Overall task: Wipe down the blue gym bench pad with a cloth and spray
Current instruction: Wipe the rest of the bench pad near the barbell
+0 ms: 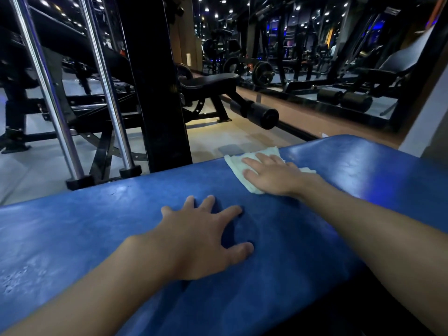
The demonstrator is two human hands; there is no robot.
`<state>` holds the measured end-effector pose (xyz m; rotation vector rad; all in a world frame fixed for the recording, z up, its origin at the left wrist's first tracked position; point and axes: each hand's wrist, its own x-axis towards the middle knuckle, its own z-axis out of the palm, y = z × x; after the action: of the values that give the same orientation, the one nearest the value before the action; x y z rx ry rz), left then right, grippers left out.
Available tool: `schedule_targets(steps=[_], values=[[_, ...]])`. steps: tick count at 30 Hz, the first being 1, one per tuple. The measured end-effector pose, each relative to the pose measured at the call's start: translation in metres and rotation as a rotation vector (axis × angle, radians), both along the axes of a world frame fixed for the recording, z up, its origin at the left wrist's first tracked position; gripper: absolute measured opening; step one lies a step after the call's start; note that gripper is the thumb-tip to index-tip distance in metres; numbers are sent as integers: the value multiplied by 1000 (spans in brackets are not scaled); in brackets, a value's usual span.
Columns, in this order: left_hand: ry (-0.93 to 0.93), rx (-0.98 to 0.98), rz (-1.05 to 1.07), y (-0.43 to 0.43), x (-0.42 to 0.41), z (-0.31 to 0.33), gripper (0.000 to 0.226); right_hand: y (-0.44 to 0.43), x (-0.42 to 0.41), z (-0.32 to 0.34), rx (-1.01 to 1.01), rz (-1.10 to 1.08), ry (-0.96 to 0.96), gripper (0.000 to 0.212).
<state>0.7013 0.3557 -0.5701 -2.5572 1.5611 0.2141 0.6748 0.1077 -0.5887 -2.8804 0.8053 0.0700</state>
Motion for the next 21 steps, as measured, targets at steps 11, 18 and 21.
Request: schedule_targets(steps=[11, 18, 21], values=[[19, -32, 7, 1, 2, 1, 77, 12, 7, -1, 8, 18, -3, 57], [-14, -106, 6, 11, 3, 6, 68, 69, -98, -3, -155, 72, -34, 62], [-30, -136, 4, 15, 4, 11, 62, 91, -142, -9, -228, 95, -60, 76]])
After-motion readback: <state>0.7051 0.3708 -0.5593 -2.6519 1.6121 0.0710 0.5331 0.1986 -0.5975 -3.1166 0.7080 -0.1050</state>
